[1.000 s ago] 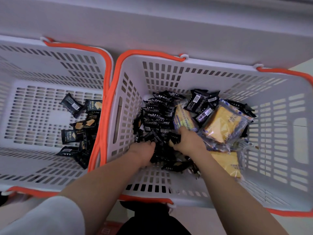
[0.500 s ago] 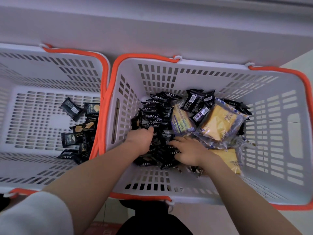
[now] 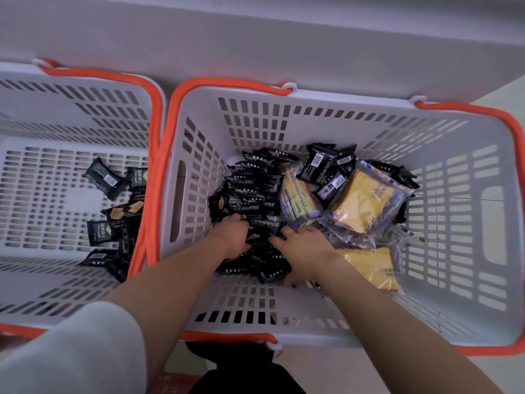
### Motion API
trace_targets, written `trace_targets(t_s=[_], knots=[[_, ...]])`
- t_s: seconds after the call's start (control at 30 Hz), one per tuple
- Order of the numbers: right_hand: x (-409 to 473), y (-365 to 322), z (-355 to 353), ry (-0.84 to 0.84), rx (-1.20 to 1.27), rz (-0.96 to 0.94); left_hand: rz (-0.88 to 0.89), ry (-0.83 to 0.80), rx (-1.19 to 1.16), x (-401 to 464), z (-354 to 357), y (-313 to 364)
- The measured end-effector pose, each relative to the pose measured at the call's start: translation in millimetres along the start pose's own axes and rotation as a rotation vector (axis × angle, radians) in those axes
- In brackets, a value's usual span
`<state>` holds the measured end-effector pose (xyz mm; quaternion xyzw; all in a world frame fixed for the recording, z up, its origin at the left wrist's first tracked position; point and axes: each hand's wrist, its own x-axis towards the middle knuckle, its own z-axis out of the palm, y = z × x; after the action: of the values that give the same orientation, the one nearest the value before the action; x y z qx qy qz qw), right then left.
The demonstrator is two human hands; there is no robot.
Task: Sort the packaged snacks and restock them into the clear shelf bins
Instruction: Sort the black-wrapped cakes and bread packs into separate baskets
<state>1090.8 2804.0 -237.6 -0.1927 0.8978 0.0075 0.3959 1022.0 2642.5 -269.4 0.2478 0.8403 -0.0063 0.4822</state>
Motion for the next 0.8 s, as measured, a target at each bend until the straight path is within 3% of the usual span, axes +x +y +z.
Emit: trace_targets(t_s=[0.13,0.3,0.43,0.5,0.57,0.7,0.8], knots=[[-4,-1,-3,0.056,-0.01,0.013,-0.019,0.04,0.01,-12,-8,6],[-41,6,-18,0.235,0.457,0.252,-0.105,0.336,-0.119,-49,-45,13],[-69,-7,-56,0.566,0.941,0.314,0.126,0.687,-0.569,-104,-75,-4],[-75,-26,-88,0.665,1.068,0.275,0.279,0.855,-0.704,-139,-82,-17],[-75,-50,-126,0.73,1.141,0.177,0.296,0.982,-0.789,-165,-80,-36],[-46,-106,-194,0.654,1.258,0.002,-0.009,1.148,-1.073,-191,-63,-89],[-14,-146,-226,0.408,1.35,-0.038,-0.205,1.034,-1.263,-197,-43,-132]])
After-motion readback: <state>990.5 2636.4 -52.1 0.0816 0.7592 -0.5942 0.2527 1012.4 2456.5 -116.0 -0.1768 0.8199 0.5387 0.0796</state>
